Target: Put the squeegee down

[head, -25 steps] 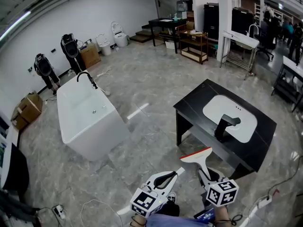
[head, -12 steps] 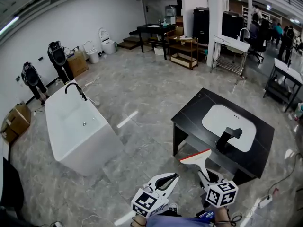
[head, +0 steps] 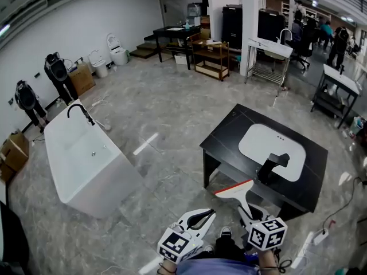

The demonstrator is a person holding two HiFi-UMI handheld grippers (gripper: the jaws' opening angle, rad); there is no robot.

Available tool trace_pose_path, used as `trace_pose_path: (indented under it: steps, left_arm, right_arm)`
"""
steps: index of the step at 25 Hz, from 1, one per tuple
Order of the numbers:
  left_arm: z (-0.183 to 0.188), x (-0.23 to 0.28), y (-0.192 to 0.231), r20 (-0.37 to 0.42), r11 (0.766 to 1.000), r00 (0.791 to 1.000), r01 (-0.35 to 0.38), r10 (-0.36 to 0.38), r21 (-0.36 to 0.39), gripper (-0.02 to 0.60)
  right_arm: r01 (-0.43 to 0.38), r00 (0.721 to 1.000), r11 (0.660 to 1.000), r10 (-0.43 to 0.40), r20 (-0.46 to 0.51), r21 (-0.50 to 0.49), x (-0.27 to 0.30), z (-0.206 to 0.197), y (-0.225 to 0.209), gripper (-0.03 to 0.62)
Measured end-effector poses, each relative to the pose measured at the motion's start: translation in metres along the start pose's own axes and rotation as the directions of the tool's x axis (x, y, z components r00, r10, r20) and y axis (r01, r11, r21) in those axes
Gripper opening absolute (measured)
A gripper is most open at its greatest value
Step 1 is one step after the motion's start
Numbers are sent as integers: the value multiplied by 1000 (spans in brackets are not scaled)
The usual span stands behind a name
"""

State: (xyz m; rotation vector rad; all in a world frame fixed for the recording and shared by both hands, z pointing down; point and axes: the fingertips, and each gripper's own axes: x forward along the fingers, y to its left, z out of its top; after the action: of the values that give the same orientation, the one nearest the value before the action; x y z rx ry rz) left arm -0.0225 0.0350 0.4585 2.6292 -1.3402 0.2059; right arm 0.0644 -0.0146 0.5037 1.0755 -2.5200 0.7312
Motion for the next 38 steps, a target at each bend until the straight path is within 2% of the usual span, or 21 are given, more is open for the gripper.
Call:
trace_pose_path:
  steps: [7, 15, 19, 29, 38]
  left_arm:
    - [0, 12, 26, -17, 1000, 1000, -12, 12, -4, 26]
    - [9, 35, 92, -25, 994, 994, -106, 106, -7, 26]
    - [18, 61, 125, -11, 993, 993, -119, 119, -12, 26]
    - [40, 148, 196, -55, 998, 997, -54, 55, 23, 26]
    - [42, 200, 228, -106, 1000, 994, 9, -6, 28, 26]
  right_arm:
    - [3, 1000, 1000, -3, 4, 21, 31, 14, -15, 101]
    - [-48, 999, 999, 48, -1, 26, 95, 46, -34, 101]
    - [-53, 999, 998, 53, 1, 23, 129, 68, -53, 101]
    - [-33, 999, 997, 32, 13, 74, 207, 128, -110, 101]
    - [60, 998, 988, -59, -13, 140, 264, 135, -165, 101]
